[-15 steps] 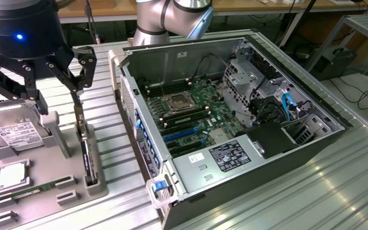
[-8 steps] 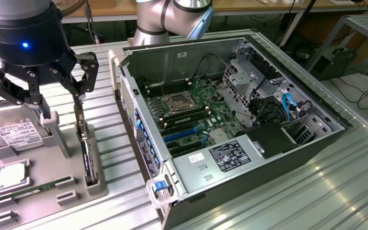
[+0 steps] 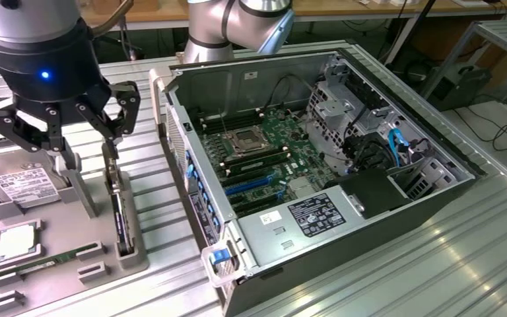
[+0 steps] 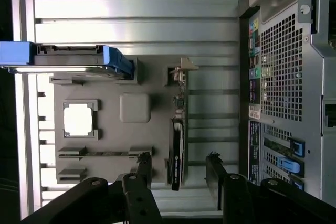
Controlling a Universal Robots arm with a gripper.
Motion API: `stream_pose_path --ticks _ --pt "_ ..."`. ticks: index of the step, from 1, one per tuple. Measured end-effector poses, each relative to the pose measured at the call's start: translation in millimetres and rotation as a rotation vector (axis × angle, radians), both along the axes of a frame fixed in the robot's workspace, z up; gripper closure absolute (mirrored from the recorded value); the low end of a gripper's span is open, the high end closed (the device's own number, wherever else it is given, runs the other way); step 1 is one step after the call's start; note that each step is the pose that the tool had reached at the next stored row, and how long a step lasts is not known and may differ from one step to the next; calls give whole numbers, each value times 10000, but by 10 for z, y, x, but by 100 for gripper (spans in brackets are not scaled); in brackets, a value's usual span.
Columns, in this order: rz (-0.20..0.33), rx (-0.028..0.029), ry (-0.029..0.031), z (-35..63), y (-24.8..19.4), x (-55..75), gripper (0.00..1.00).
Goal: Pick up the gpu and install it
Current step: 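Pick up the gpu and move the gpu toward the slot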
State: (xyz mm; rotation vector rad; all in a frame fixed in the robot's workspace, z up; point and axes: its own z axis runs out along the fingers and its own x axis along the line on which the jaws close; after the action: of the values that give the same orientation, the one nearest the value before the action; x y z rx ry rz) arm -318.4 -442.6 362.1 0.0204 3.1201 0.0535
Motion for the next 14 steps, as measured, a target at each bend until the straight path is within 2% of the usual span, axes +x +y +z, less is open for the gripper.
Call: stream_pose_path --ticks 2,8,14 --pt "-23 0 -1 -69 0 1 45" --pt "-45 -1 0 -181 0 2 45" --pt "-80 -2 6 -340 0 2 45"
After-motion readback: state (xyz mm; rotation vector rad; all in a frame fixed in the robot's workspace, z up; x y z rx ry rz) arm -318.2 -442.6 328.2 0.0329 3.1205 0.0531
